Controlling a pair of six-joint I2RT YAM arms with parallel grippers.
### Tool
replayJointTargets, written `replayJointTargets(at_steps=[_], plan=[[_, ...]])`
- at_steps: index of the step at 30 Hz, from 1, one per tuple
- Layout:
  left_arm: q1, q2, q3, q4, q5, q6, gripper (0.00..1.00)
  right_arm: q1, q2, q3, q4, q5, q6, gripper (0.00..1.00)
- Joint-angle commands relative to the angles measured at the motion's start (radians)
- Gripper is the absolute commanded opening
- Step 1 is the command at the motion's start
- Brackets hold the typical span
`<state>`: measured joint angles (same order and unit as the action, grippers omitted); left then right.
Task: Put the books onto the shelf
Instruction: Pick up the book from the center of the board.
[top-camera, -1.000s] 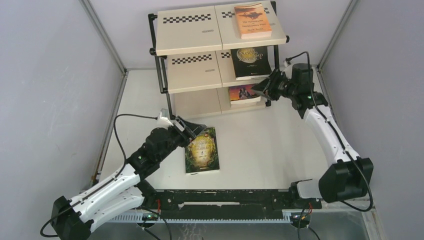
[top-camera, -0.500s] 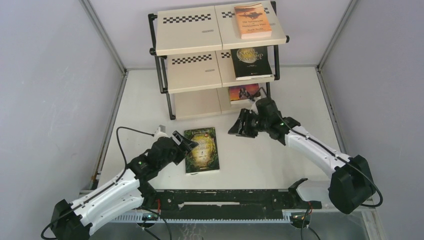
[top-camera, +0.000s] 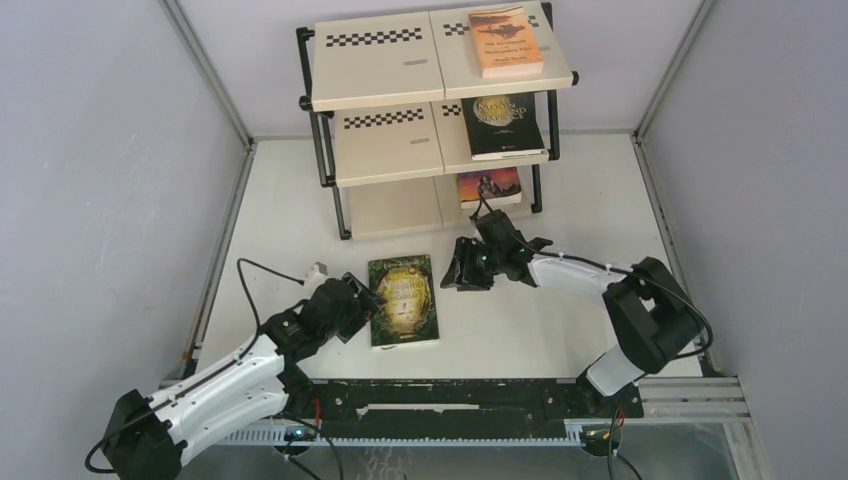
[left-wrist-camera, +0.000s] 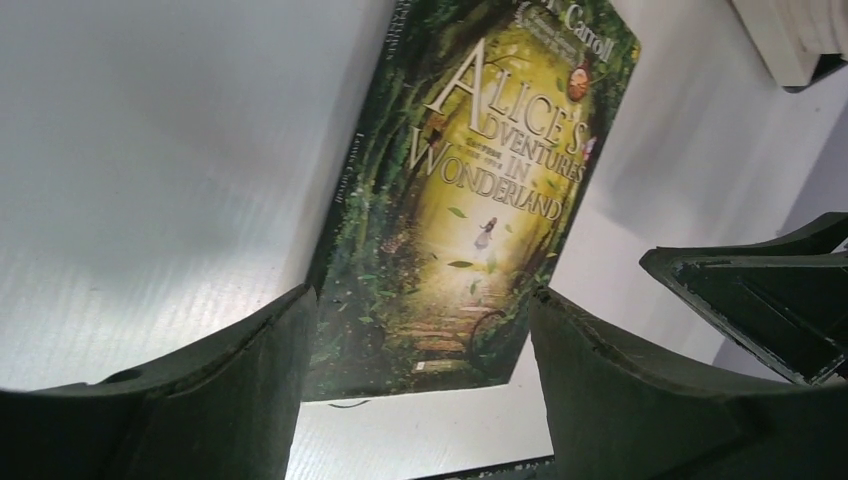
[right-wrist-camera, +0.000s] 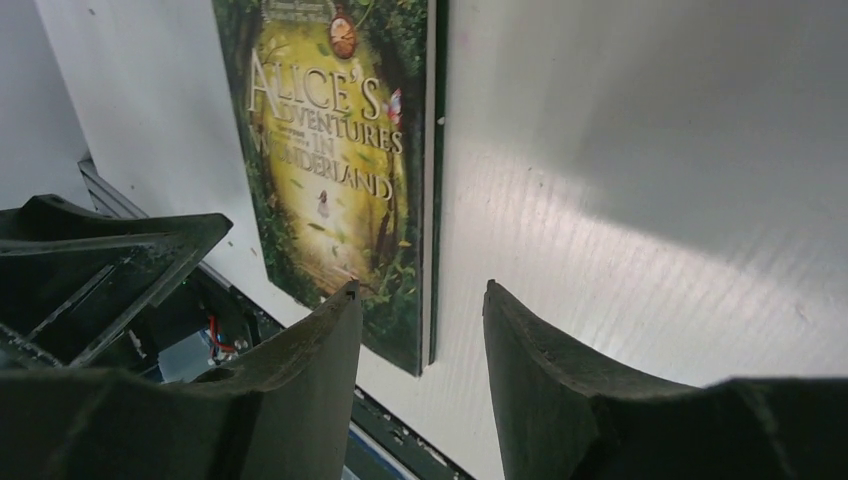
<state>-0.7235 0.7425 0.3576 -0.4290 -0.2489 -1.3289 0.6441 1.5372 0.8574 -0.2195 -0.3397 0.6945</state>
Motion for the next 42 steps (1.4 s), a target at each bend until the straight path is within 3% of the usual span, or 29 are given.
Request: replayJointTargets(at_steps=[1,24,42], plan=[[0.02,0.021,-0.038,0.026,-0.023,0.0,0.81,0.011,0.053,0.001,0.124,-0.027,0.012,0.56],[0.146,0.22,-0.119,0.35,0.154,0.132,0.82,0.075,0.279,-0.006,0.307,-0.074,0.062,0.58],[0.161,0.244,-0.157,0.489,0.304,0.18,0.81,0.119,0.337,-0.204,0.761,-0.219,0.304,0.58]])
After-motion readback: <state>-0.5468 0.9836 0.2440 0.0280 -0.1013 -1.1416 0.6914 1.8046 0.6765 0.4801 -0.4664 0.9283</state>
